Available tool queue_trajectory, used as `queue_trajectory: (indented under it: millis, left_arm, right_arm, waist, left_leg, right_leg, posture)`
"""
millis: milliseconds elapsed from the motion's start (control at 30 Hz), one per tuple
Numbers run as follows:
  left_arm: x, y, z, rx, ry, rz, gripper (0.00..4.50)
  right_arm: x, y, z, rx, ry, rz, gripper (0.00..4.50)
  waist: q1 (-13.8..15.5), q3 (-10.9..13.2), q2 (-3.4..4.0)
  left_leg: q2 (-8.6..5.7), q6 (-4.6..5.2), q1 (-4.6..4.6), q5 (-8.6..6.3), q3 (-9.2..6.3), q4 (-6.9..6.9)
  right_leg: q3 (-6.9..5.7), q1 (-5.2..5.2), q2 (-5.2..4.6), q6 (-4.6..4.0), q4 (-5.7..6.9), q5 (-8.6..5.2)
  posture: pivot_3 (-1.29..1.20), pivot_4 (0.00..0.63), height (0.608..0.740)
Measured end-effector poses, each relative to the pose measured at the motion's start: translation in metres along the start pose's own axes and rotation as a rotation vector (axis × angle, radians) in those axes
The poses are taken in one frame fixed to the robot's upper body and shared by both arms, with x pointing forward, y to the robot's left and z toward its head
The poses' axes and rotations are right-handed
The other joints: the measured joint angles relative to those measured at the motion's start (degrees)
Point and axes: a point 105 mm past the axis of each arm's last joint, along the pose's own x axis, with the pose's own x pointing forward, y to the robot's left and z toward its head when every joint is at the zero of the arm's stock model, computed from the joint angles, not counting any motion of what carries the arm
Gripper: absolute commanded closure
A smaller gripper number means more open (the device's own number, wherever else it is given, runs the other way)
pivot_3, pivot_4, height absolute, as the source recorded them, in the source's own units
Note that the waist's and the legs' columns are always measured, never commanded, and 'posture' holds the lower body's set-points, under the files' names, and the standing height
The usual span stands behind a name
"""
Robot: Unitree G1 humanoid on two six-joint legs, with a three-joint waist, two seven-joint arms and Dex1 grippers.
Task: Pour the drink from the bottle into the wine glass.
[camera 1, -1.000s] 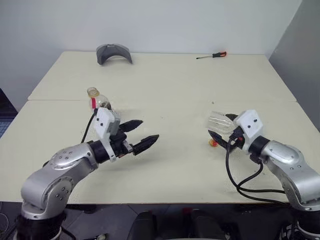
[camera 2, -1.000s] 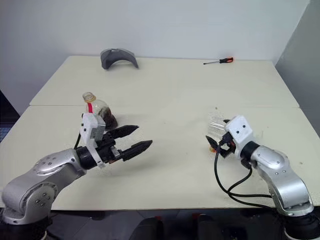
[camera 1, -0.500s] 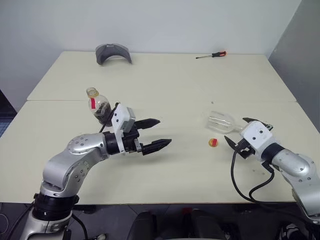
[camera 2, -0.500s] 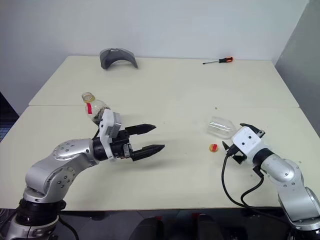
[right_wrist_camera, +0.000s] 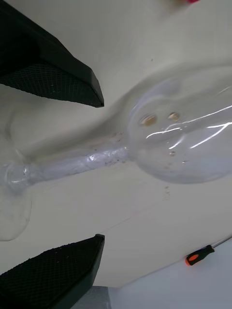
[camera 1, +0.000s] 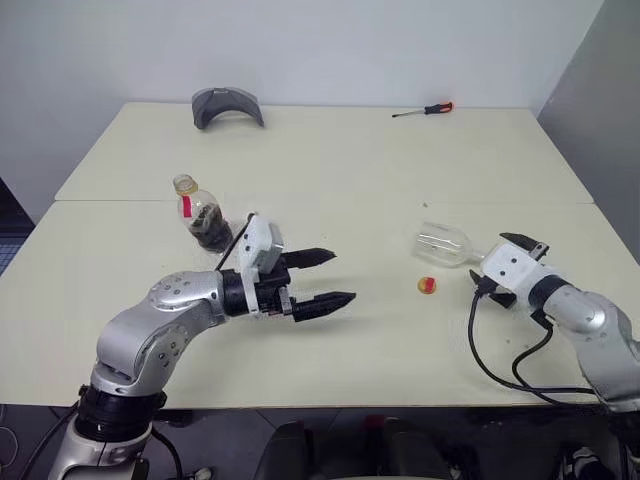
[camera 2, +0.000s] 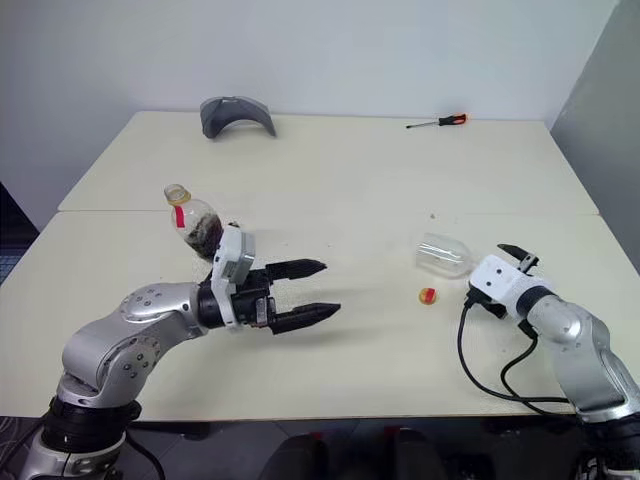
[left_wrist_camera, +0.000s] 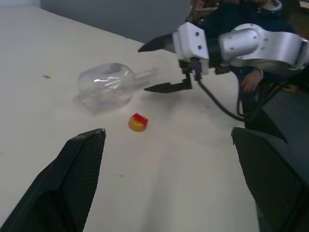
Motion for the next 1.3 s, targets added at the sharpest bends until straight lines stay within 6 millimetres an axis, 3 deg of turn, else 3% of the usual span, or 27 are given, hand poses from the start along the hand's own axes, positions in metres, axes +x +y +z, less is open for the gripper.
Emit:
queue_trajectory:
  millis: [233,633,733,1100,1300]
  left_arm:
    - [0.001,0.003,0.003,0.029,0.015,-0.008,0.02]
    - [0.005,0.006,0.009,0.04,0.01,-0.016,0.02]
    - [0.006,0.001,0.006,0.032,0.016,-0.028,0.0]
    - [0.005,-0.004,0.005,0.038,0.031,-0.049,0.0]
    - [0.003,-0.008,0.003,0.033,0.041,-0.066,0.0]
  right_arm:
    - [0.01,0.004,-0.015,-0.084,0.039,0.01,0.0]
    - [0.028,-0.004,-0.011,-0.275,0.033,-0.001,0.0]
    - [0.029,-0.002,-0.012,-0.298,0.031,0.002,0.61]
    - [0.034,0.0,-0.02,-0.307,0.056,0.026,4.27]
    - [0.037,-0.002,-0.018,-0.31,0.051,0.012,4.31]
  waist:
    - [0.0,0.0,0.0]
    - [-0.2,0.0,-0.01]
    - [-0.1,0.0,-0.02]
    - [-0.1,0.0,-0.01]
    - [-0.1,0.0,-0.01]
  left_leg:
    - [-0.02,-0.01,-0.01,0.0,0.01,0.03]
    - [0.01,-0.02,0.05,0.01,0.05,0.04]
    - [0.01,-0.02,0.05,0.01,0.04,0.05]
    - [0.02,-0.02,0.05,0.01,0.05,0.05]
    - [0.02,-0.02,0.04,0.01,0.06,0.05]
  right_leg:
    - [0.0,0.0,-0.01,0.0,0.01,0.0]
    - [0.04,0.03,-0.01,-0.01,0.04,0.0]
    - [0.04,0.04,-0.01,-0.01,0.04,0.0]
    - [0.04,0.04,-0.02,-0.01,0.04,0.0]
    - [0.05,0.03,-0.02,-0.01,0.04,0.0]
  posture:
    - [0.0,0.15,0.74]
    - [0.0,0.15,0.74]
    - [0.0,0.15,0.74]
    - [0.0,0.15,0.74]
    - [0.0,0.15,0.74]
